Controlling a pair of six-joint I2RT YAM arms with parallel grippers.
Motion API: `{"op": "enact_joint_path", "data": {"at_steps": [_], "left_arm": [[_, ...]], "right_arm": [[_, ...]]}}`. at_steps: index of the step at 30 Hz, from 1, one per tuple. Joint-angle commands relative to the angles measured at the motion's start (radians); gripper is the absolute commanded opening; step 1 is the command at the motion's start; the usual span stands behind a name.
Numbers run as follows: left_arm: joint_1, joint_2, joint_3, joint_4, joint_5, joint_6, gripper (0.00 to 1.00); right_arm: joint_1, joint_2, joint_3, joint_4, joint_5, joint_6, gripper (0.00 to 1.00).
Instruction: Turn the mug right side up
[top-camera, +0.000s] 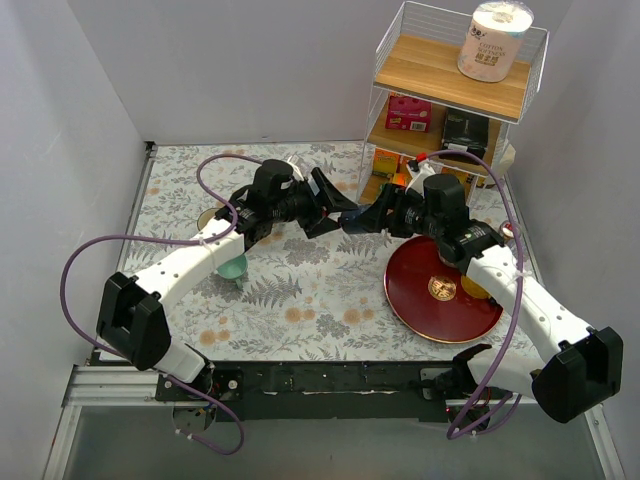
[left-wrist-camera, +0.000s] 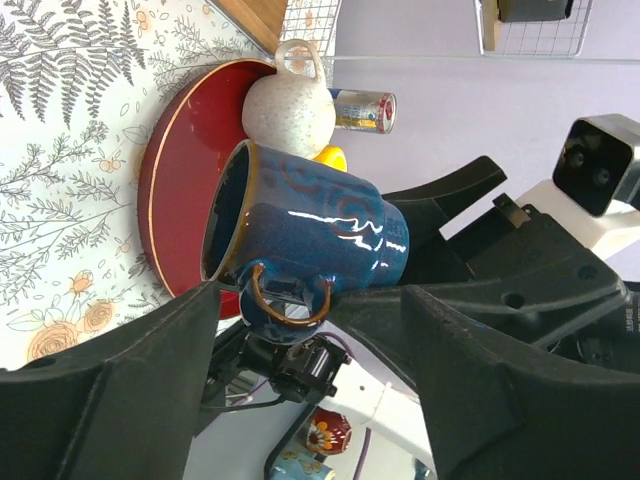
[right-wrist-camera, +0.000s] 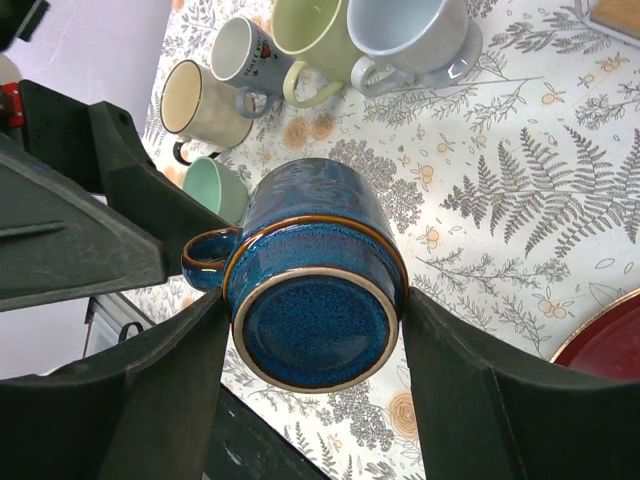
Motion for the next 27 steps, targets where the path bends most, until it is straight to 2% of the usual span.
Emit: {"op": "enact_joint_path", "data": {"at_steps": [1, 4, 10, 15, 20, 27], "left_arm": [[0.005, 0.009, 0.004, 0.003, -0.012, -0.099, 0.68], [0.005, 0.009, -0.001, -0.002, -0.009, -0.144, 0.62], [0.005, -0.002, -0.017, -0.007, -0.016, -0.262, 0.59], [0.005, 0.012, -0.025, 0.027, -0.012, -0.368, 0.49], [0.002, 0.037, -0.010, 0.050, 0.002, -0.470, 0.47], [-0.012, 0.040, -0.005, 0.061, -0.028, -0.535, 0.34]], "right_arm": [[0.006, -0.039, 0.010, 0.129, 0.015, -0.024, 0.01], [0.007, -0.054, -0.015, 0.155, 0.038, -0.033, 0.01], [0.020, -0.088, -0.073, 0.232, 0.109, -0.075, 0.01], [0.041, -0.102, -0.099, 0.290, 0.138, -0.104, 0.01], [0.061, -0.109, -0.125, 0.322, 0.176, -0.133, 0.01], [0.083, -0.122, -0.157, 0.351, 0.216, -0.164, 0.01]]}}
